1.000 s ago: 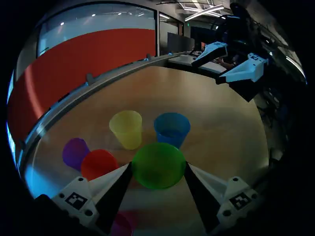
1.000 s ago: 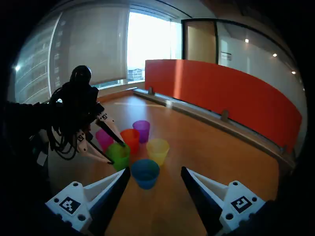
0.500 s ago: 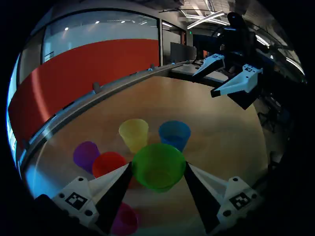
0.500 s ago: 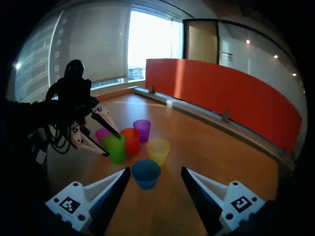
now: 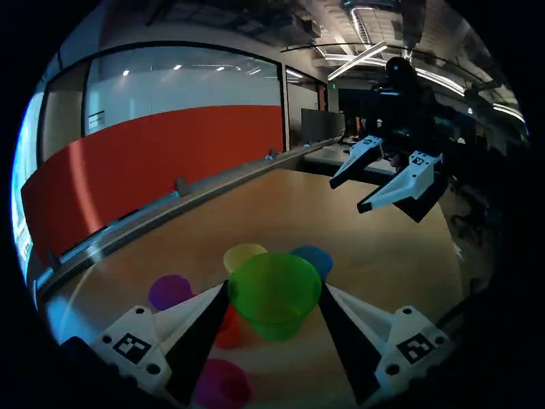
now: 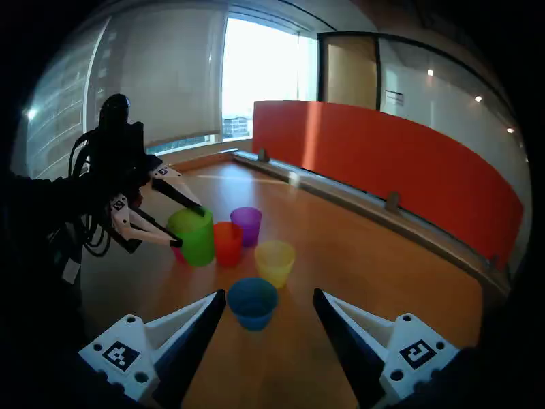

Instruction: Pour water

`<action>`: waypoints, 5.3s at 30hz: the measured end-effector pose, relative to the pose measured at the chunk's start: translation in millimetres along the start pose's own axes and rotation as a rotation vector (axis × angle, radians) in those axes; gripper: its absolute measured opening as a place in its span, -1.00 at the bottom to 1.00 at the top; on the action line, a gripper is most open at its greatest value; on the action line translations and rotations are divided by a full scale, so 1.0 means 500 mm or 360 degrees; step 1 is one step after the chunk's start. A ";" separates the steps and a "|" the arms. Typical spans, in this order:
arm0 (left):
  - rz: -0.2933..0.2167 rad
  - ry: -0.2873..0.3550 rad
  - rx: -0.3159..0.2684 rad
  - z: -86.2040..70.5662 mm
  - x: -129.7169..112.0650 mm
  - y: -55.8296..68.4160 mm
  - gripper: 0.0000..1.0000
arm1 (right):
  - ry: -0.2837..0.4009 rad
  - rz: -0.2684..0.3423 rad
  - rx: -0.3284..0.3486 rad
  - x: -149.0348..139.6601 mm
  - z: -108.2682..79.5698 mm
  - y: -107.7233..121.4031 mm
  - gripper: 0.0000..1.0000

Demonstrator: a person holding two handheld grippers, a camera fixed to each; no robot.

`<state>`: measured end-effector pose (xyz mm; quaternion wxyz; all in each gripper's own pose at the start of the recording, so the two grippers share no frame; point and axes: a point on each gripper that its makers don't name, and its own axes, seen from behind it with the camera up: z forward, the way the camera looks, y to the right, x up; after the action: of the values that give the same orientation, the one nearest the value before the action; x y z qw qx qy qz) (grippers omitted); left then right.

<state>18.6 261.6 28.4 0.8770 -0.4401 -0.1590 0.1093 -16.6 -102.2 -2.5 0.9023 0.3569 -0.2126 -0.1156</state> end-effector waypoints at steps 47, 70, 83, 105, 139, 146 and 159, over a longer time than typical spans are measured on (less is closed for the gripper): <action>-0.0072 0.0501 0.0153 -0.139 0.140 -0.075 0.80 | -0.0172 -0.0059 0.0123 -0.089 0.147 -0.028 1.00; -0.0076 0.0463 0.0162 -0.141 0.117 -0.081 0.80 | -0.0249 -0.0117 0.0114 -0.143 0.202 -0.025 1.00; -0.0081 0.0444 0.0161 -0.140 0.102 -0.084 0.80 | -0.0248 -0.0143 0.0108 -0.154 0.212 -0.022 0.86; -0.0103 0.0396 0.0149 -0.142 0.073 -0.080 0.80 | 0.0004 -0.0115 0.0098 -0.038 0.157 -0.053 0.84; -0.0066 0.0394 0.0081 -0.159 0.070 -0.043 0.80 | 0.0502 -0.0071 0.0114 0.173 0.063 -0.122 0.83; -0.0066 0.0403 0.0081 -0.158 0.072 -0.041 0.80 | 0.0615 -0.0084 0.0122 0.216 0.048 -0.133 0.84; -0.0075 0.0411 0.0081 -0.158 0.074 -0.043 0.80 | 0.0761 -0.0059 0.0141 0.257 0.031 -0.137 0.84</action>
<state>83.5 202.8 8.1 0.9034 -0.4242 -0.0523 0.0350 86.0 -206.7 -1.1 0.9081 0.4171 0.0089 -0.0349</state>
